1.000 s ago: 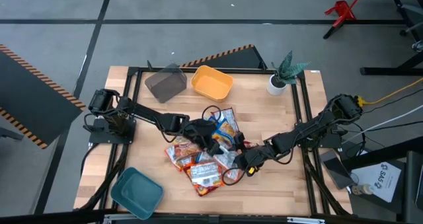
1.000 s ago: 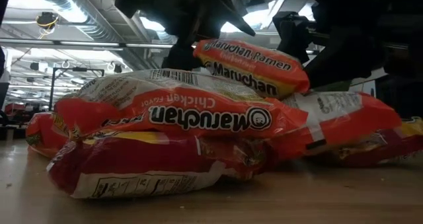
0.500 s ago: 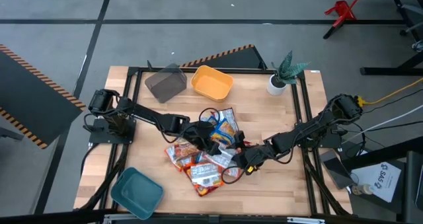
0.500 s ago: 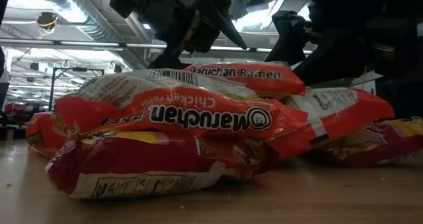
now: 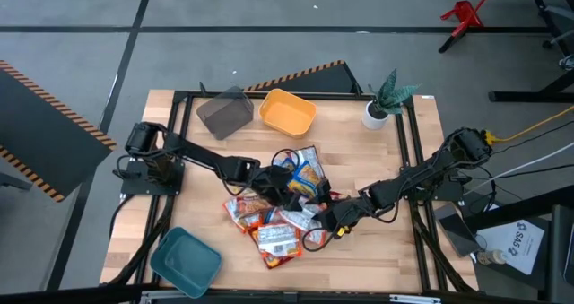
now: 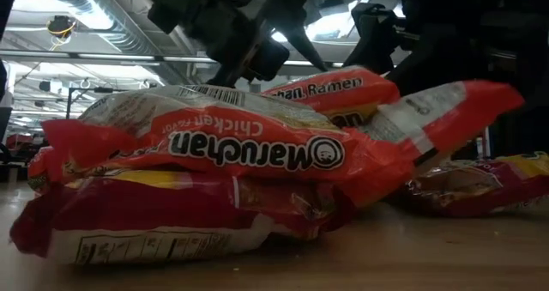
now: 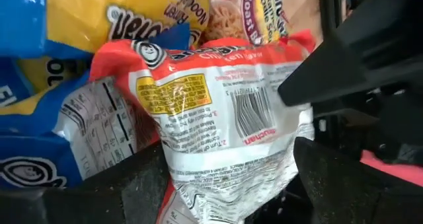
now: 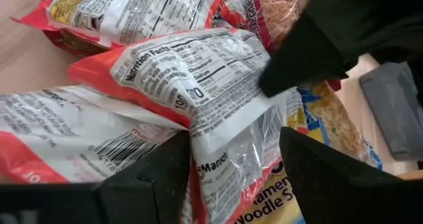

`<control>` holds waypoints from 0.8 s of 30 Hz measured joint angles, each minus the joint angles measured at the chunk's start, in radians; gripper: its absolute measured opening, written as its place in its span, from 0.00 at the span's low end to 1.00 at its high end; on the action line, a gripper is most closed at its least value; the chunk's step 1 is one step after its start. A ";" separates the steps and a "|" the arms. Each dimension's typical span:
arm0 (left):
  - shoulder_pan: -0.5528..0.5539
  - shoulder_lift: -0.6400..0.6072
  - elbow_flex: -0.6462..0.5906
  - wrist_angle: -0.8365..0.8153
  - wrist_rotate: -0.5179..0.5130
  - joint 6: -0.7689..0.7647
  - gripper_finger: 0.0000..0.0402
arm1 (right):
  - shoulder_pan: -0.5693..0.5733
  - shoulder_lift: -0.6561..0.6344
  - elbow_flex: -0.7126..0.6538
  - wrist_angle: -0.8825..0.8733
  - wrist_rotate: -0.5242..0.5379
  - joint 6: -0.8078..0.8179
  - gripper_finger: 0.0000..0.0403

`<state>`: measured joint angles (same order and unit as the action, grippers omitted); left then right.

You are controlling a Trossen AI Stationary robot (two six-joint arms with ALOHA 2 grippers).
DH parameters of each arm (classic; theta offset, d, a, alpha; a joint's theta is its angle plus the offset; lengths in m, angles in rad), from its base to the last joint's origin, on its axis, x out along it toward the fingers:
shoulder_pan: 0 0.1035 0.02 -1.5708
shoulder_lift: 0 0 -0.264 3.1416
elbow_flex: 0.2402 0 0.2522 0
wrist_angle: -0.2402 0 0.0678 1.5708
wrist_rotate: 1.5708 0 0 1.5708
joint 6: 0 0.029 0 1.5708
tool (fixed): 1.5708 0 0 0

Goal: Sort Maruchan noodles
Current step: Put the orange noodle pack into the blue bin

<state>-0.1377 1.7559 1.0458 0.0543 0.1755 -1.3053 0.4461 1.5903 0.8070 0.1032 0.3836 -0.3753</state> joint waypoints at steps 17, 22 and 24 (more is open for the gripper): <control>0.048 -0.001 0.000 0.047 0.025 -0.054 0.50 | 0.001 0.000 0.000 0.000 0.016 0.003 0.55; 0.058 -0.001 0.000 0.047 0.025 -0.054 0.40 | 0.000 0.000 0.000 0.000 0.018 0.003 0.55; 0.062 -0.001 0.000 0.047 0.026 -0.054 0.36 | 0.000 0.000 0.000 0.000 0.019 0.003 0.55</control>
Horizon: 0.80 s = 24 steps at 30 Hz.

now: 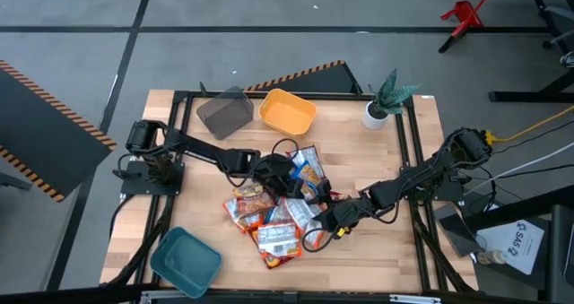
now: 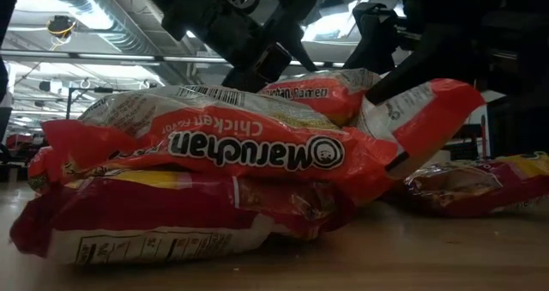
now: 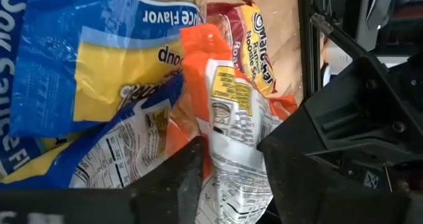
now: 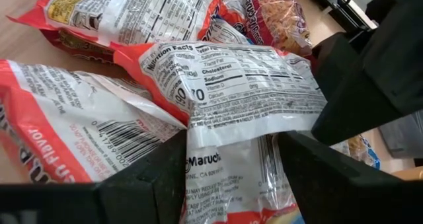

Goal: Sort Maruchan noodles
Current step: Put the orange noodle pack into the blue bin

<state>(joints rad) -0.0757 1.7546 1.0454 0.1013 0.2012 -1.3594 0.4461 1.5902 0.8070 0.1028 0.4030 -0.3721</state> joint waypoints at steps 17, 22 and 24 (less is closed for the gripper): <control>0.041 -0.002 0.002 0.008 0.032 0.032 0.04 | -0.001 -0.037 0.000 -0.144 0.112 0.130 0.55; 0.067 -0.002 0.003 0.030 0.047 0.034 0.01 | -0.002 -0.065 0.000 -0.208 0.127 0.235 0.55; 0.079 -0.002 0.003 0.038 0.066 0.034 0.01 | -0.002 -0.077 0.000 -0.227 0.128 0.267 0.55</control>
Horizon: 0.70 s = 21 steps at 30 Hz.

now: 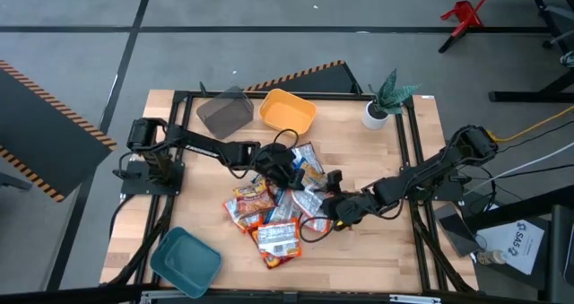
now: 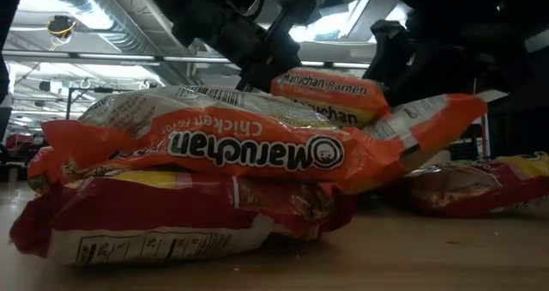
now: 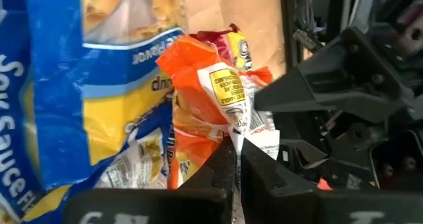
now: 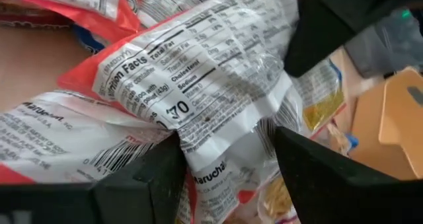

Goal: Sort Maruchan noodles
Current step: Put the orange noodle pack into the blue bin

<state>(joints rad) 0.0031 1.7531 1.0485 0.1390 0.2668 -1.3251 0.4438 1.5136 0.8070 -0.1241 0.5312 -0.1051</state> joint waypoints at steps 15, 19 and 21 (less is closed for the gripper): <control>0.069 -0.050 -0.001 0.056 0.061 0.027 0.00 | 0.000 -0.065 0.000 -0.190 -0.060 0.290 0.55; 0.090 -0.087 0.000 0.043 0.062 0.054 0.00 | 0.000 -0.065 0.000 -0.246 -0.091 0.369 0.55; 0.098 -0.111 -0.003 0.017 0.074 0.068 0.00 | 0.001 -0.065 0.000 -0.247 -0.091 0.388 0.55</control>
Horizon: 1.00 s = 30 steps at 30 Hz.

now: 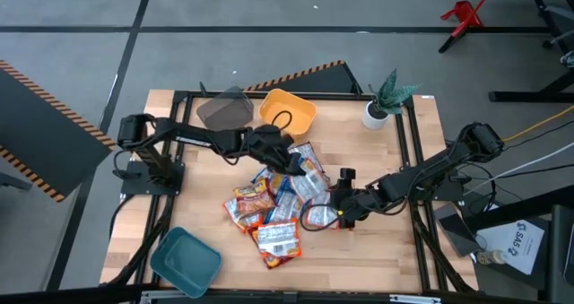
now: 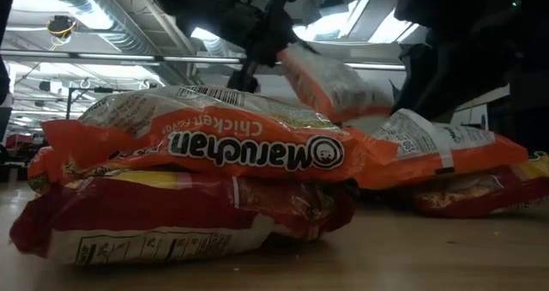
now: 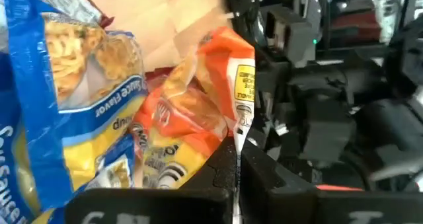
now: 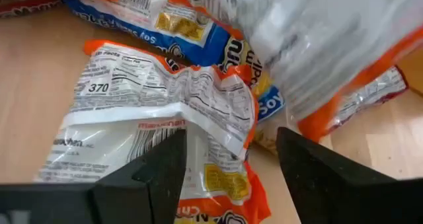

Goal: Sort Maruchan noodles
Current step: Put the orange noodle pack into the blue bin

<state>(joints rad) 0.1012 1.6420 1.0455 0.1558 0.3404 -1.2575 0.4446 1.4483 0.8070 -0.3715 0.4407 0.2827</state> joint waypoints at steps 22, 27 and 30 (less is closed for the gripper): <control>-0.356 -0.489 0.002 -0.605 -0.003 -0.099 0.00 | 0.000 0.002 0.000 0.013 0.020 0.001 0.55; -0.571 -0.513 0.001 -0.651 -0.024 -0.251 0.00 | 0.000 0.002 0.000 0.021 0.012 0.001 0.55; -0.684 -0.512 0.001 -0.688 -0.036 -0.325 0.00 | 0.000 0.002 0.000 0.026 0.012 0.001 0.55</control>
<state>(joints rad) -0.5829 1.1299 1.0466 -0.5323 0.3045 -1.5826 0.4447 1.4502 0.8070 -0.3459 0.4526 0.2836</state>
